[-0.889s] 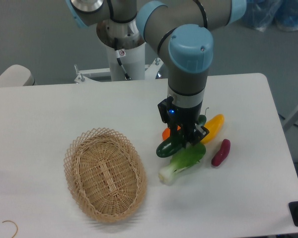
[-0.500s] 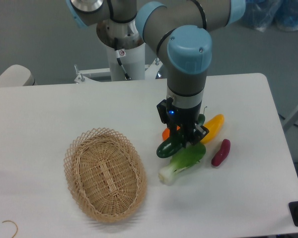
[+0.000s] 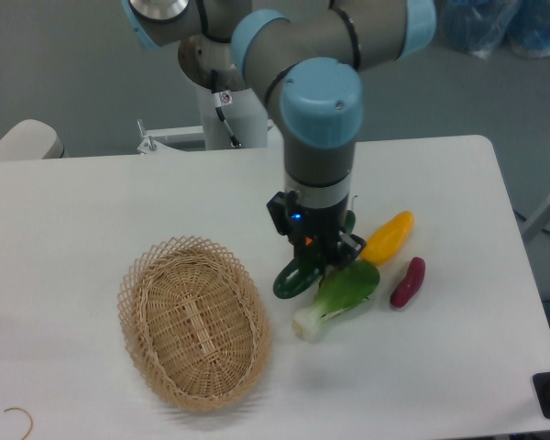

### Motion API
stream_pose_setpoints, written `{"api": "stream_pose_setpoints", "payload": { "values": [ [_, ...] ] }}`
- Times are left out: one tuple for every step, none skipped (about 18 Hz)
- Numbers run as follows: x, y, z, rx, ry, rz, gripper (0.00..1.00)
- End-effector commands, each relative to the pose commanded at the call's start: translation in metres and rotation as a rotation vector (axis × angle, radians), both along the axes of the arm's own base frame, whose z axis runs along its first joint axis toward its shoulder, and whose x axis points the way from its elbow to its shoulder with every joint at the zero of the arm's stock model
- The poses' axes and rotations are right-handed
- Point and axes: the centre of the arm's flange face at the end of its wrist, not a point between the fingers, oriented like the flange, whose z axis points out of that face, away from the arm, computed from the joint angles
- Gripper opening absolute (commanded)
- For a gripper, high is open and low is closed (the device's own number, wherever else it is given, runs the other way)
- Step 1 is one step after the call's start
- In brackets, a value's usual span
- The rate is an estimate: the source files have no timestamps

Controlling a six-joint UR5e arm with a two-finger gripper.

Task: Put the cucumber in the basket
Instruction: 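Lift the cucumber and carry it over the wicker basket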

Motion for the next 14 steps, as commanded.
{"api": "stream_pose_setpoints", "payload": {
  "values": [
    [0.006,0.003,-0.005,-0.004,-0.002,0.042,0.29],
    [0.015,0.007,-0.009,-0.002,-0.007,0.096,0.29],
    [0.023,0.011,-0.015,0.001,-0.015,0.148,0.29],
    [0.031,0.016,-0.017,0.006,-0.019,0.186,0.29],
    [0.036,0.02,-0.018,0.018,-0.014,0.222,0.29],
    [0.041,0.027,-0.021,0.033,-0.01,0.257,0.29],
    [0.05,0.035,-0.027,0.046,-0.008,0.292,0.29],
    [0.054,0.042,-0.031,0.059,-0.007,0.333,0.3],
    [0.058,0.048,-0.038,0.064,-0.012,0.372,0.3],
    [0.061,0.054,-0.044,0.069,-0.013,0.406,0.3],
    [0.064,0.059,-0.051,0.076,-0.014,0.442,0.3],
    [0.066,0.063,-0.057,0.083,-0.016,0.483,0.3],
    [0.068,0.067,-0.065,0.082,-0.02,0.517,0.3],
    [0.07,0.071,-0.072,0.074,-0.018,0.544,0.31]
  ]
}}
